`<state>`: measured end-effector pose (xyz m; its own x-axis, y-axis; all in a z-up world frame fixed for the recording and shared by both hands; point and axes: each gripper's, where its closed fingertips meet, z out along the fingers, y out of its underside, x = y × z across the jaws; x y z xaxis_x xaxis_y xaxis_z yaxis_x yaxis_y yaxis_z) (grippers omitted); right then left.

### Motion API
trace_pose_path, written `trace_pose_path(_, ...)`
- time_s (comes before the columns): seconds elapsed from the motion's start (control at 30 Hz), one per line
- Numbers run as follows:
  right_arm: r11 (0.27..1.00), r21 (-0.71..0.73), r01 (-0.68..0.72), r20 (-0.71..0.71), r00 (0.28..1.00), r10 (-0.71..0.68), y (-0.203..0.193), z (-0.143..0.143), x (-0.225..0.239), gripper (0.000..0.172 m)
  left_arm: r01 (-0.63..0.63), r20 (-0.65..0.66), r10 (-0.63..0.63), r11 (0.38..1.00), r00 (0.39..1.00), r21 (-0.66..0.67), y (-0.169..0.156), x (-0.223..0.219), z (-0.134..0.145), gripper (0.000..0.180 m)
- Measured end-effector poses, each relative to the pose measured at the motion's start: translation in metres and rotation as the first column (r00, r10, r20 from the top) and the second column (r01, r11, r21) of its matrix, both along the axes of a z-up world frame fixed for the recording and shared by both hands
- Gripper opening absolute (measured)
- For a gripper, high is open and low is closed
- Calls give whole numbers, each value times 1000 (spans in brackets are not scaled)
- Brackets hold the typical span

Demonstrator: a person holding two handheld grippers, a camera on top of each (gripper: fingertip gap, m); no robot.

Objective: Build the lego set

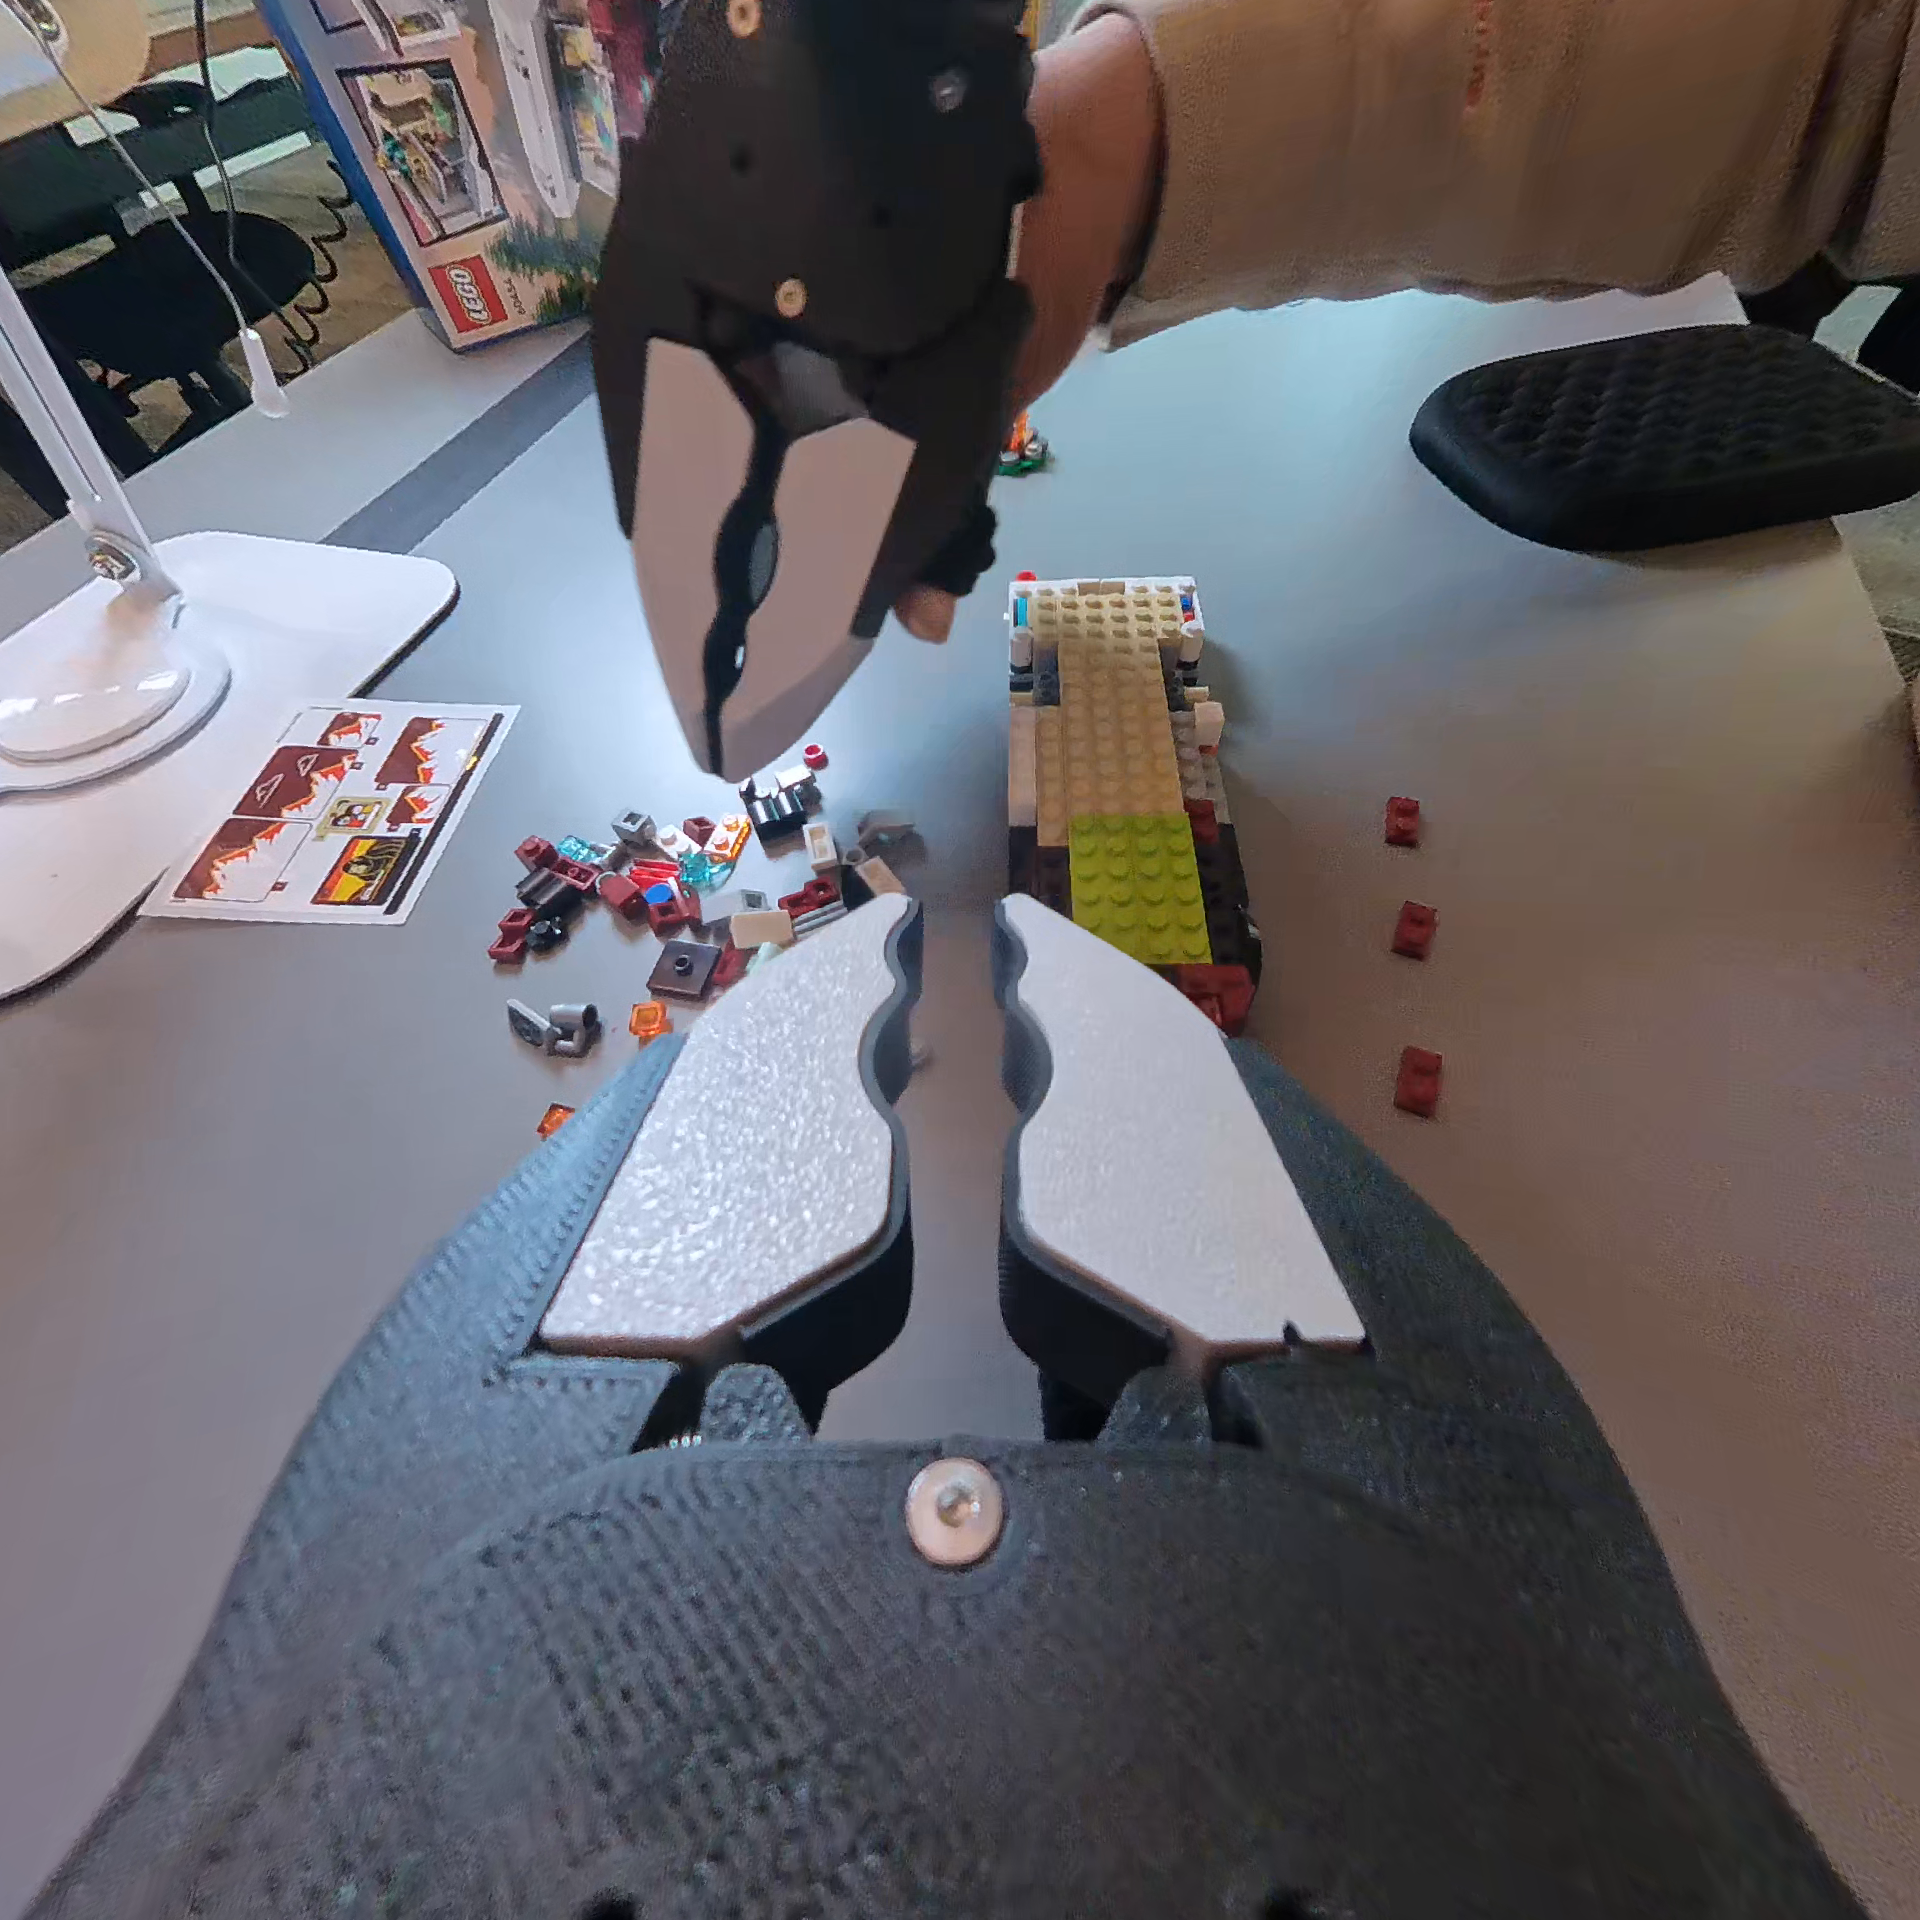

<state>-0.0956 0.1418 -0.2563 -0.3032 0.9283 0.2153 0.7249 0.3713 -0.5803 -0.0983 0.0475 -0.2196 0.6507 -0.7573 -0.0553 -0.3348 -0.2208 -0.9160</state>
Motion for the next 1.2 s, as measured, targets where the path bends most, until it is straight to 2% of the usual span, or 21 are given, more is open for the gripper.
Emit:
trace_pose_path(0.43, 997, 4, -73, 59, 996, 72, 24, -18, -39, 8, -8, 2, 8, 999, 1000, -36, 4, -5, -10, 12)
trace_pose_path(0.77, 975, -7, -221, 157, 963, 219, 0, -26, -11, 20, -5, 8, 6, 999, 1000, -44, 4, -6, -12, 11)
trace_pose_path(0.97, 982, 15, -188, 133, 974, 185, 14, -19, -16, 17, -9, 3, 9, 999, 1000, -46, 5, -7, -12, 11)
trace_pose_path(1.0, 984, 21, -174, 121, 978, 170, 19, -18, -18, 13, -11, 2, 11, 999, 1000, -46, 5, -7, -13, 10)
trace_pose_path(1.03, 987, 35, -160, 106, 982, 155, 24, -16, -22, 2, -14, 2, 14, 999, 1000, -46, 5, -8, -13, 10)
trace_pose_path(1.2, 991, 47, -124, 61, 991, 121, 44, -13, -34, 0, -12, 1, 12, 999, 1000, -51, 5, -7, -14, 9)
